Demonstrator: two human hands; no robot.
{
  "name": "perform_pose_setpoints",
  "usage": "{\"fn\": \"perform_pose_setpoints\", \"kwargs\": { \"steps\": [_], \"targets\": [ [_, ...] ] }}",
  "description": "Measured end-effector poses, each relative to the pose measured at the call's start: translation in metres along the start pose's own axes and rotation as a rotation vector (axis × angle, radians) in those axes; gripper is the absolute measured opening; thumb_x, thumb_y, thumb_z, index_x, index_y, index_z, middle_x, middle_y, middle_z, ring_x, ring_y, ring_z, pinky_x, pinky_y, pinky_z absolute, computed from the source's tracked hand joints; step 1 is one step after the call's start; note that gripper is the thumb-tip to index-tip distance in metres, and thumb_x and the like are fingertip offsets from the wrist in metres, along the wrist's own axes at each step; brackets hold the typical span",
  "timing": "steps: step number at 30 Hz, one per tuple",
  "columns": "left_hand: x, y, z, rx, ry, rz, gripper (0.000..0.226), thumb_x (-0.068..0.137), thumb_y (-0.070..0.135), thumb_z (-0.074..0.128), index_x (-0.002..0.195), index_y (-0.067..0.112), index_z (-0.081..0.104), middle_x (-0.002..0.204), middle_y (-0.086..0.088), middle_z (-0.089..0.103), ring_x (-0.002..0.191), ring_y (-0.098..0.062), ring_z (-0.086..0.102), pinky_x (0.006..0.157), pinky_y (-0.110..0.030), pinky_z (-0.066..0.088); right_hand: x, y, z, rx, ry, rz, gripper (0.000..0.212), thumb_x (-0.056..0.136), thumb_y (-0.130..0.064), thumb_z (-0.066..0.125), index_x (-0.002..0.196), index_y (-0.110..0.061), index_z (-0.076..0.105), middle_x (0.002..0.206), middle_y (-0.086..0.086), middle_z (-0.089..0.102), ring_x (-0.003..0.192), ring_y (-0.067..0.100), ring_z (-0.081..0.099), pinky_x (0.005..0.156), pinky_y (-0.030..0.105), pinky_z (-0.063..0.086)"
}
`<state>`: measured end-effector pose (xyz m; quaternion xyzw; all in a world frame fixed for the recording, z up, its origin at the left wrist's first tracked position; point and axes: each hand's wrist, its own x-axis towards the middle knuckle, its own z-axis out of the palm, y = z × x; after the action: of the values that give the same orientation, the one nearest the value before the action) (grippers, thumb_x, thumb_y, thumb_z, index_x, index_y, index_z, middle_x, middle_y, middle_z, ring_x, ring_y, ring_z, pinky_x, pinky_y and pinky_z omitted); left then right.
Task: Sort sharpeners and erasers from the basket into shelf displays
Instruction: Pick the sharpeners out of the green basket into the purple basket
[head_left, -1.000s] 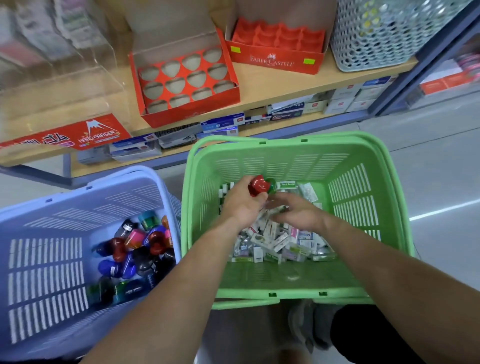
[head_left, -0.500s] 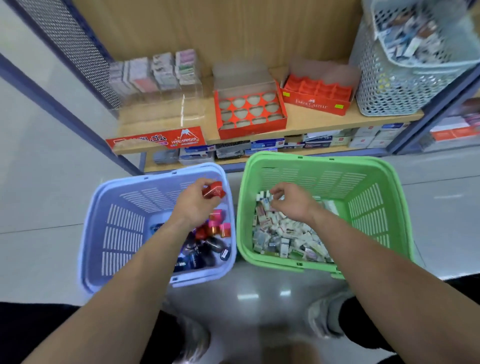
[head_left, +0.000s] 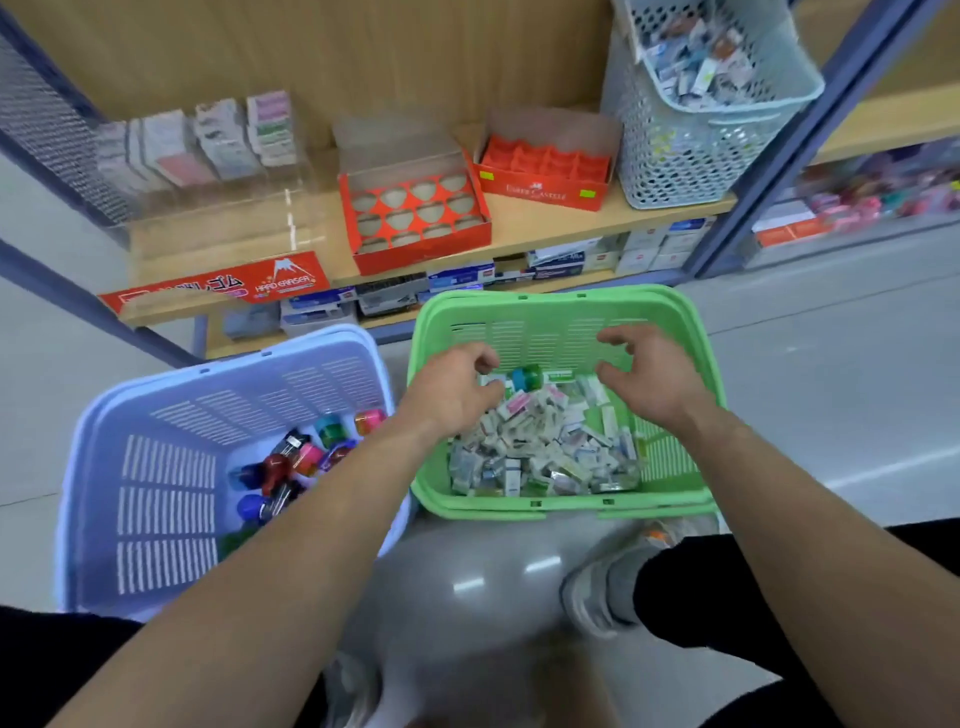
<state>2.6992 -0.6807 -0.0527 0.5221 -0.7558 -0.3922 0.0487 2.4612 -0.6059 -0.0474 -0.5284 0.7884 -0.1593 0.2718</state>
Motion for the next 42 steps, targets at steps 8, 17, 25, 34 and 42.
{"fn": "perform_pose_setpoints", "kwargs": {
  "steps": [8,17,25,34,42],
  "targets": [
    [0.077,0.005,0.137,0.271,-0.514,0.12,0.063,0.088,0.035,0.074,0.144,0.027,0.046,0.149,-0.001,0.051,0.129,-0.022,0.052,0.107,-0.037,0.043,-0.044,0.114,0.011,0.171,0.255,0.398,0.064,0.092,-0.024,0.065,0.15,-0.013,0.041,0.135,0.013,0.054,0.114,0.034,0.057,0.099,0.042,0.045],
    [0.129,-0.04,0.194,0.846,-0.596,0.533,0.082,0.088,0.078,0.04,0.156,0.047,0.006,0.165,0.012,0.018,0.152,-0.016,0.021,0.12,-0.059,-0.011,-0.002,0.125,0.017,0.193,0.288,0.254,0.03,0.103,-0.024,0.051,0.131,-0.018,0.061,0.07,-0.009,0.061,0.06,0.011,0.058,0.049,0.022,0.035],
    [0.172,-0.062,0.149,0.686,-0.308,0.32,0.052,0.097,0.057,0.052,0.144,0.035,0.047,0.142,0.006,0.058,0.135,-0.016,0.05,0.123,-0.053,0.004,0.031,0.114,0.019,0.189,0.296,0.179,0.027,0.101,-0.027,0.053,0.125,-0.019,0.064,0.085,0.003,0.071,0.07,0.024,0.062,0.059,0.032,0.043],
    [0.152,-0.016,0.208,0.605,-0.347,0.543,0.079,0.086,0.061,0.061,0.153,0.035,0.028,0.164,0.0,0.023,0.149,-0.025,0.027,0.124,-0.051,0.011,0.032,0.119,0.023,0.238,0.312,0.179,0.025,0.1,-0.025,0.054,0.123,-0.022,0.064,0.075,-0.003,0.066,0.059,0.014,0.055,0.056,0.03,0.038],
    [0.165,-0.018,0.232,0.533,-0.483,0.546,0.051,0.083,0.065,0.066,0.116,0.034,0.041,0.142,0.006,0.042,0.112,-0.022,0.05,0.093,-0.038,0.044,0.033,0.12,0.023,0.223,0.305,0.187,0.027,0.099,-0.027,0.054,0.124,-0.025,0.063,0.077,0.0,0.068,0.063,0.019,0.059,0.057,0.031,0.042]
  ]
}}
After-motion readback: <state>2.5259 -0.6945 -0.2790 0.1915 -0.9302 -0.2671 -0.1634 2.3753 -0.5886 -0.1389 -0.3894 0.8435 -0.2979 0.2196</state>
